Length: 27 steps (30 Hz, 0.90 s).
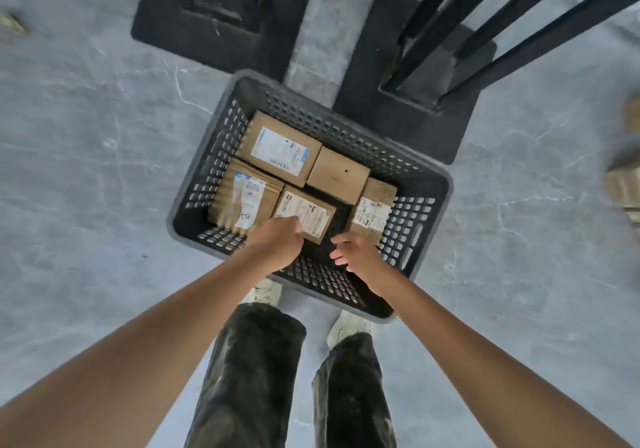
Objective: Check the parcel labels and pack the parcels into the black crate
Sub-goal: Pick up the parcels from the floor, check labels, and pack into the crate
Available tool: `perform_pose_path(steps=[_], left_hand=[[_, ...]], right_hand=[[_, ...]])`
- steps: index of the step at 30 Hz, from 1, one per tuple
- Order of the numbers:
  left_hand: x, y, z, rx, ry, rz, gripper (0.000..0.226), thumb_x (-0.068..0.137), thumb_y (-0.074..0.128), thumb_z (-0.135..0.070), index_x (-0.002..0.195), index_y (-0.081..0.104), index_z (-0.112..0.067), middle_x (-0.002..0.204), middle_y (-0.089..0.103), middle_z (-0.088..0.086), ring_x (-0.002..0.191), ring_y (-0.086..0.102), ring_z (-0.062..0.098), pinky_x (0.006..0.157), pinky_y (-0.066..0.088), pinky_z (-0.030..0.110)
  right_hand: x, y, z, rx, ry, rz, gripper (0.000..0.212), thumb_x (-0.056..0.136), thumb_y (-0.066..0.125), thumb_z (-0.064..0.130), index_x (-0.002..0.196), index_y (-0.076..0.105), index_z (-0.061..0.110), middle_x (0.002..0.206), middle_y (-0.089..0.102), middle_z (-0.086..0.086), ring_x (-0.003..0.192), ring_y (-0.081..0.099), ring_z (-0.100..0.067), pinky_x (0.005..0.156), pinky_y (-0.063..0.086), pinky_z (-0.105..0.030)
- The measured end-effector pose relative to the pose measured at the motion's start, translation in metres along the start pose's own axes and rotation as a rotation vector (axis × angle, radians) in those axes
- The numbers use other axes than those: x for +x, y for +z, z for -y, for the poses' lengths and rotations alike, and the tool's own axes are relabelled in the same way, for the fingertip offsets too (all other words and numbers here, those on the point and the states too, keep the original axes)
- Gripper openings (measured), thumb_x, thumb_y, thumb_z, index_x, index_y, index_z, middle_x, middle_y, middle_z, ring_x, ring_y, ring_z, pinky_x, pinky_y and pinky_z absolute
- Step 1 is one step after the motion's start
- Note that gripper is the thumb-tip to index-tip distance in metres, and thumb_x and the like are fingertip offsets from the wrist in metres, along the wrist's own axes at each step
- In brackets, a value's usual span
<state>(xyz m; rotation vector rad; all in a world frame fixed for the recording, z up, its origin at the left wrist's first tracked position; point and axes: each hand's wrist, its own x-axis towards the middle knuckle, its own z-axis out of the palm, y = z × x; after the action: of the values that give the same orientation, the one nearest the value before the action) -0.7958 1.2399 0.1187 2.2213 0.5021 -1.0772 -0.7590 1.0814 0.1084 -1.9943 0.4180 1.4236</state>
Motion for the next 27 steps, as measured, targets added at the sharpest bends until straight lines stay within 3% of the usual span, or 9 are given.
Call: perform_pose_path(steps=[2,6,9,11,13,15,20,24,27], left_hand=[[-0.036,-0.034,-0.023,-0.022,0.040,-0.046,0.027,0.097,0.037,-0.020,0.116,0.055,-0.012,0.113,0.062,0.007,0.089,0.060,0.017,0.079,0.054,0.036],[-0.117,-0.121,-0.070,-0.049,0.133,-0.167,0.028,0.097,0.038,-0.020,0.118,0.055,-0.012,0.113,0.063,0.008,0.093,0.062,0.021,0.080,0.053,0.038],[-0.186,-0.190,-0.110,0.003,0.169,-0.279,0.028,0.097,0.037,-0.021,0.117,0.056,-0.016,0.110,0.064,0.007,0.090,0.060,0.021,0.072,0.048,0.033],[-0.230,-0.233,-0.138,0.013,0.214,-0.354,0.029,0.097,0.036,-0.022,0.119,0.055,-0.018,0.108,0.065,0.007,0.088,0.062,0.023,0.072,0.050,0.035],[-0.274,-0.272,-0.170,0.014,0.283,-0.403,0.028,0.098,0.036,-0.023,0.119,0.054,-0.016,0.107,0.065,0.007,0.081,0.063,0.024,0.070,0.053,0.038],[-0.318,-0.306,-0.206,0.022,0.382,-0.469,0.028,0.098,0.036,-0.023,0.120,0.053,-0.016,0.110,0.065,0.006,0.078,0.064,0.021,0.066,0.053,0.037],[-0.416,-0.353,-0.314,0.016,0.676,-0.668,0.024,0.095,0.040,-0.022,0.115,0.054,-0.022,0.106,0.066,0.001,0.084,0.063,0.017,0.073,0.054,0.040],[-0.468,-0.343,-0.395,0.064,0.902,-0.698,0.027,0.094,0.044,-0.022,0.119,0.052,-0.023,0.111,0.060,-0.006,0.102,0.055,0.013,0.079,0.050,0.032],[-0.494,-0.316,-0.447,0.140,1.059,-0.700,0.029,0.094,0.045,-0.023,0.123,0.051,-0.024,0.112,0.059,-0.007,0.107,0.051,0.011,0.083,0.045,0.028]], right_hand=[[-0.042,-0.016,0.033,0.085,-0.028,-0.052,0.029,0.098,0.036,0.010,0.120,0.055,0.007,0.113,0.066,-0.020,0.100,0.063,-0.029,0.058,0.048,-0.015],[-0.146,-0.049,0.102,0.222,-0.129,-0.137,0.025,0.096,0.044,0.012,0.118,0.056,0.010,0.111,0.068,-0.015,0.079,0.062,-0.017,0.068,0.044,-0.021],[-0.239,-0.078,0.152,0.277,-0.271,-0.198,0.023,0.097,0.040,0.011,0.112,0.058,0.009,0.106,0.069,-0.016,0.075,0.063,-0.012,0.061,0.047,-0.016],[-0.299,-0.102,0.180,0.261,-0.388,-0.274,0.024,0.097,0.041,0.014,0.110,0.060,0.009,0.097,0.071,-0.010,0.078,0.065,-0.016,0.061,0.049,-0.017],[-0.361,-0.128,0.201,0.212,-0.479,-0.353,0.024,0.097,0.042,0.015,0.112,0.061,0.013,0.088,0.068,0.003,0.086,0.064,-0.032,0.065,0.049,-0.028],[-0.421,-0.153,0.215,0.180,-0.560,-0.434,0.023,0.095,0.044,0.015,0.109,0.062,0.019,0.086,0.065,0.011,0.088,0.063,-0.032,0.061,0.045,-0.025],[-0.554,-0.213,0.218,0.246,-0.795,-0.683,0.023,0.092,0.045,0.012,0.103,0.064,0.020,0.097,0.071,0.002,0.093,0.064,-0.014,0.082,0.049,-0.030],[-0.629,-0.254,0.176,0.313,-0.943,-0.879,0.026,0.096,0.043,0.008,0.101,0.064,0.022,0.087,0.069,0.010,0.086,0.063,0.000,0.080,0.049,-0.025],[-0.662,-0.279,0.128,0.387,-0.968,-0.938,0.025,0.097,0.044,0.008,0.098,0.063,0.025,0.090,0.069,0.008,0.087,0.064,0.001,0.077,0.049,-0.020]])
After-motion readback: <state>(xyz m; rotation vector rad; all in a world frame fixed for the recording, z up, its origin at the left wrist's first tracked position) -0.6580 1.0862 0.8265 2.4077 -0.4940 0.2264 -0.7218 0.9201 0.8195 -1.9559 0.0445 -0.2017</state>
